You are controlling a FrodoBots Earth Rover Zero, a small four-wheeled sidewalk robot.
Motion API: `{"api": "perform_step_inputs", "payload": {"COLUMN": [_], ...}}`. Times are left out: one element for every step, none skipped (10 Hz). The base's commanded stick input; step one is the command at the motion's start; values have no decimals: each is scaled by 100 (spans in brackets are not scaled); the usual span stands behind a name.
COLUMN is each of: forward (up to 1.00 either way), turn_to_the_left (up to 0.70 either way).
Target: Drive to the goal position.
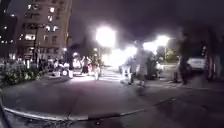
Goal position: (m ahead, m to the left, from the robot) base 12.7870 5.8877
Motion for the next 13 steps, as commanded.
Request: {"api": "perform_step_inputs", "payload": {"forward": [13, 36, 45, 45, 45, 45, 45, 45, 45, 45, 45, 45, 45], "turn_to_the_left": [0, 0, 0, 0, 0, 0, 0, 0, 0, 0, 0, 0, 0]}}
